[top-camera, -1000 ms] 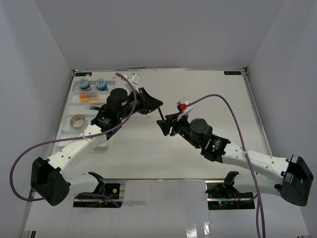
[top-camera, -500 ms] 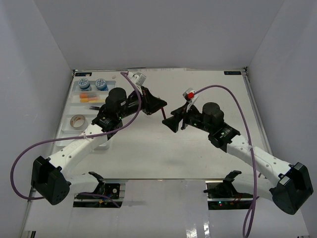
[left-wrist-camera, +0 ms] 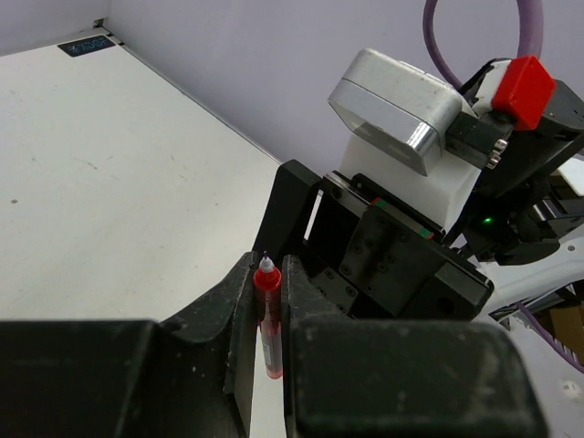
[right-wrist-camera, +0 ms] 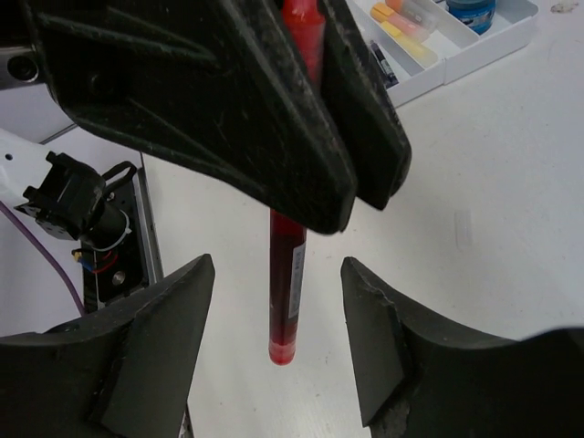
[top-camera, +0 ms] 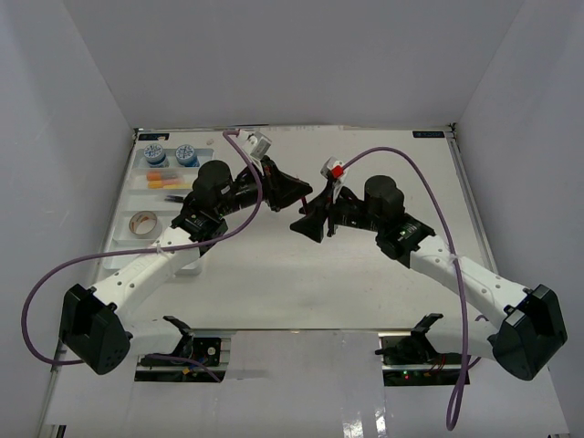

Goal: Sort the stationery into containers
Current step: Pick up the pen from the center of the board.

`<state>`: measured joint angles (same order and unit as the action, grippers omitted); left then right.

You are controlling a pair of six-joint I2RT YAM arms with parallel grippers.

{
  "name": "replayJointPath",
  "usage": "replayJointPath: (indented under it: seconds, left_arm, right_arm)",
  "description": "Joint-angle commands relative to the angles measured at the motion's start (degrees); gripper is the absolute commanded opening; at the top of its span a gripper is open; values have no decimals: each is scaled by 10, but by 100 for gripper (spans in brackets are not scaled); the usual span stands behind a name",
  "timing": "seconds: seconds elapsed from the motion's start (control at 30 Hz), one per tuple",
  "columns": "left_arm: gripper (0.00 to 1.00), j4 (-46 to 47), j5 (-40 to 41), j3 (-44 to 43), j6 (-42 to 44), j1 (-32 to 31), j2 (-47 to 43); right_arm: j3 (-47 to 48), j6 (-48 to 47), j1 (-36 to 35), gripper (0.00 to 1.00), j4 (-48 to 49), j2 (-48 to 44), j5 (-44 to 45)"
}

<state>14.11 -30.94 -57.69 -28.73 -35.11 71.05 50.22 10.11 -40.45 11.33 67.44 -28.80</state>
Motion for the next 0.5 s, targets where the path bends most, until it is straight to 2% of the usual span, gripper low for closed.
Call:
replayJointPath:
  seconds: [0.0, 0.47]
  left_arm:
    - [2, 26, -27, 6, 5, -3, 0]
    - [2, 40, -51, 10, -3, -3, 1]
  right_arm:
    - [37, -15, 5, 63, 6, 5, -23]
    - [51, -18, 15, 45, 7, 20, -49]
